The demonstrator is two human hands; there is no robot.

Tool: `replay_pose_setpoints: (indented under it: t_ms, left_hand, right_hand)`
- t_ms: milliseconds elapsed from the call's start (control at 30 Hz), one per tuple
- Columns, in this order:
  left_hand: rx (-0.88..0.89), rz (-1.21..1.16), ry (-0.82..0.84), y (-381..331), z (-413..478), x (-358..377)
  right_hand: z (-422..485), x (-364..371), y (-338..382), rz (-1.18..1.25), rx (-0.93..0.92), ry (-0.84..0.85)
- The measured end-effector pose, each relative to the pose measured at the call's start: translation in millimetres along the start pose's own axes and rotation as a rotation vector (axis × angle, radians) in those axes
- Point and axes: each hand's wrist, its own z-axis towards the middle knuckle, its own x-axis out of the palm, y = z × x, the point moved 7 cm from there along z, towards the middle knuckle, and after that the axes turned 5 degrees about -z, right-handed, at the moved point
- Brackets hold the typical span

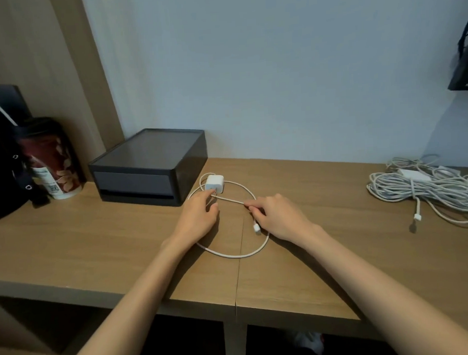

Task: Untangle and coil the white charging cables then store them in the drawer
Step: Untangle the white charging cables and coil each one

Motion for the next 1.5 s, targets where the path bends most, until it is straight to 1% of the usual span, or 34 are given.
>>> replay_pose_setpoints:
  t_ms: [67, 167, 333, 500, 567, 633, 700, 800, 833, 900, 1033, 1100, 1133, 1233, 1267, 1300, 1400, 1433, 1500]
  left_hand:
    - [0.028, -0.016, -0.024, -9.4, 4.3, 4.8]
    - [0.045, -0.019, -0.040, -24.8, 12.0, 16.9]
    - [0.087, -0.032, -0.005, -52.4, 26.2, 42.6]
    - [0.088, -0.052, -0.036, -66.3, 42.1, 53.9]
    - [0.054, -0.053, -0.006, -64.2, 51.3, 59.3]
    - [0.034, -0.047, 0.084, -60.8, 59.4, 69.2]
    - [0.027, -0.043, 0.158, -57.7, 64.6, 77.5]
    - [-0.003, -0.014, 0.181, -50.5, 68.8, 82.4]
    - [-0.009, 0.015, 0.183, -47.8, 69.9, 83.0]
    - [-0.012, 0.038, 0.161, -42.6, 72.8, 82.1]
    - [0.001, -0.074, 0.074, -35.8, 77.7, 73.8]
    - [0.023, -0.153, 0.058, -38.1, 79.0, 71.8]
    - [0.024, -0.230, 0.049, -41.2, 79.1, 70.5]
    - [-0.067, -0.621, 0.004, -46.5, 77.7, 67.4]
    - [-0.111, -0.739, -0.022, -47.3, 77.0, 65.3]
    - [-0.154, -0.834, -0.041, -47.2, 76.8, 63.6]
    - [-0.270, -1.154, -0.060, -45.2, 73.9, 61.2]
    - [-0.299, -1.249, -0.058, -44.5, 73.1, 61.5]
    - [-0.330, -1.356, -0.045, -45.4, 71.1, 60.3]
  right_hand:
    - [-5.8, -5.7, -14.1, -0.027, 0.027, 0.012]
    - [-16.3, -17.5, -37.8, 0.009, 0.089, -0.024]
    - [-35.1, -30.9, -83.6, 0.017, 0.194, -0.053]
    - [-49.6, -48.7, -119.7, -0.070, 0.304, -0.091]
    - [-50.0, -54.8, -126.0, -0.156, 0.329, -0.100]
    - [-47.7, -58.5, -126.0, -0.195, 0.340, -0.127]
    - [-42.6, -60.5, -123.0, -0.101, 0.349, -0.182]
    - [-27.7, -56.1, -111.3, 0.224, 0.316, -0.208]
    - [-21.1, -53.4, -106.3, 0.283, 0.300, -0.196]
    - [-8.3, -48.3, -99.5, 0.326, 0.278, -0.177]
    - [14.8, -39.5, -101.4, 0.384, 0.283, -0.193]
    - [20.7, -37.3, -107.9, 0.422, 0.289, -0.231]
    - [21.4, -37.0, -111.2, 0.434, 0.286, -0.250]
    - [18.2, -39.4, -117.2, 0.497, 0.271, -0.249]
    - [15.9, -40.4, -116.6, 0.540, 0.256, -0.201]
    - [13.4, -39.9, -113.7, 0.587, 0.234, -0.109]
    - [1.8, -30.1, -95.0, 0.628, 0.148, 0.274]
    - [-2.0, -27.9, -88.0, 0.624, 0.100, 0.355]
    - [-6.5, -28.7, -75.7, 0.614, 0.003, 0.419]
